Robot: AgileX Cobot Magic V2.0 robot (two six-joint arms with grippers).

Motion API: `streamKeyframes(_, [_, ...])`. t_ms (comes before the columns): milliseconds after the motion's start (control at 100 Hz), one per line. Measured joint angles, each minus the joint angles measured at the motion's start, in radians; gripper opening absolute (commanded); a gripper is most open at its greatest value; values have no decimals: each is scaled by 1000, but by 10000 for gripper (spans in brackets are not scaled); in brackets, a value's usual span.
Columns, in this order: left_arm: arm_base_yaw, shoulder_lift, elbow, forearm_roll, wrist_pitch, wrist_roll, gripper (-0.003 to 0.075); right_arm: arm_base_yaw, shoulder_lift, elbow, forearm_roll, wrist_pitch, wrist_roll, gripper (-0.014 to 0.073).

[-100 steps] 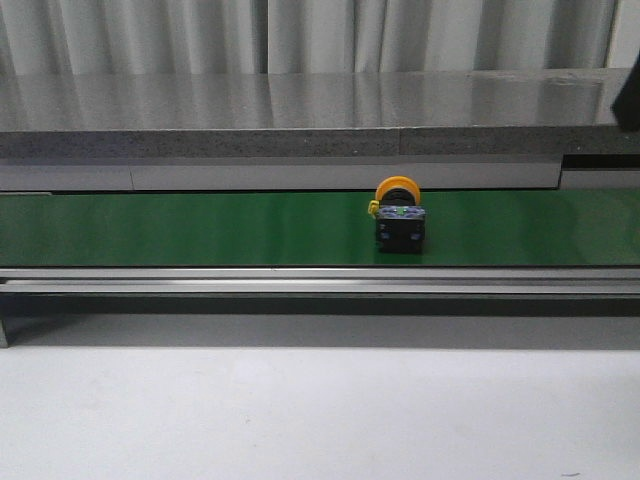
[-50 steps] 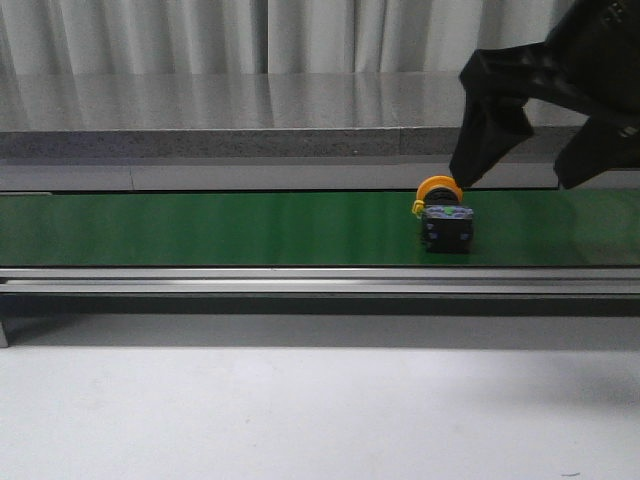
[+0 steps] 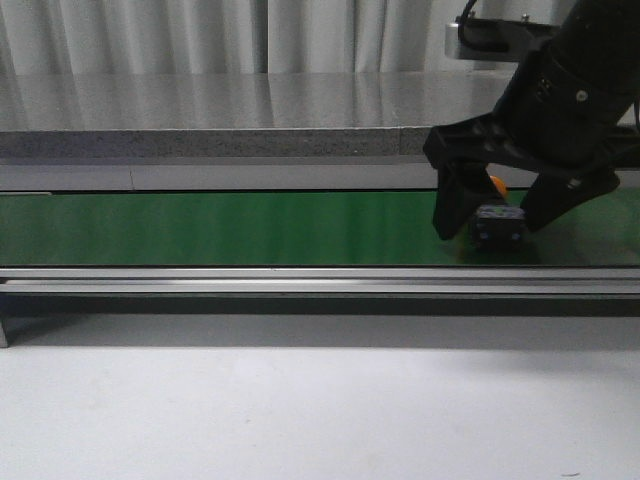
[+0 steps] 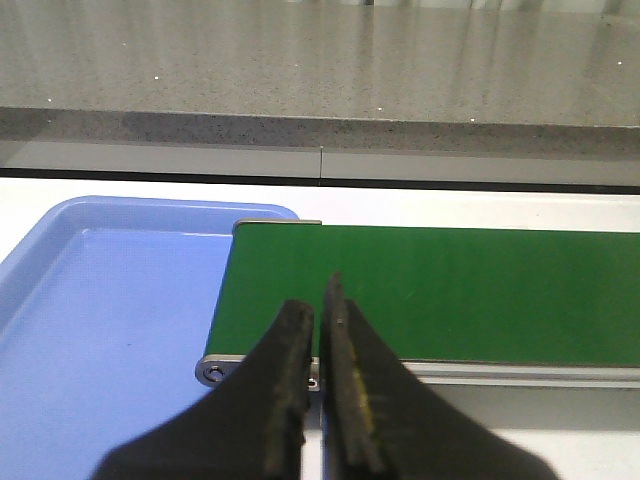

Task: Move button from left to right
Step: 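Grasp the button with the right gripper and lift it off, then carry the button over the green tray and release it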

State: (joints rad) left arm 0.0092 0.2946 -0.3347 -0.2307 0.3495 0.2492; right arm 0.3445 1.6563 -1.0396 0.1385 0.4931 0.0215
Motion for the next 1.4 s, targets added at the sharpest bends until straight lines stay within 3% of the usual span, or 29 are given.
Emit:
streamKeyframes(60, [0, 0, 0, 0, 0, 0, 5, 0, 9, -3, -11, 8, -2, 276])
streamKeyframes(130, [0, 0, 0, 0, 0, 0, 5, -2, 11, -6, -18, 13, -2, 200])
streamKeyframes(360, [0, 0, 0, 0, 0, 0, 5, -2, -12, -54, -24, 100, -1, 196])
streamKeyframes(590, [0, 0, 0, 0, 0, 0, 5, -51, -89, -178, -138, 228, -1, 196])
streamKeyframes(870, [0, 0, 0, 0, 0, 0, 5, -279, -118, -261, -313, 276, -52, 196])
streamKeyframes(1220, [0, 0, 0, 0, 0, 0, 5, -624, -107, -263, -332, 167, -185, 196])
streamKeyframes(1400, [0, 0, 0, 0, 0, 0, 5, -731, -28, -265, -337, 171, -199, 196])
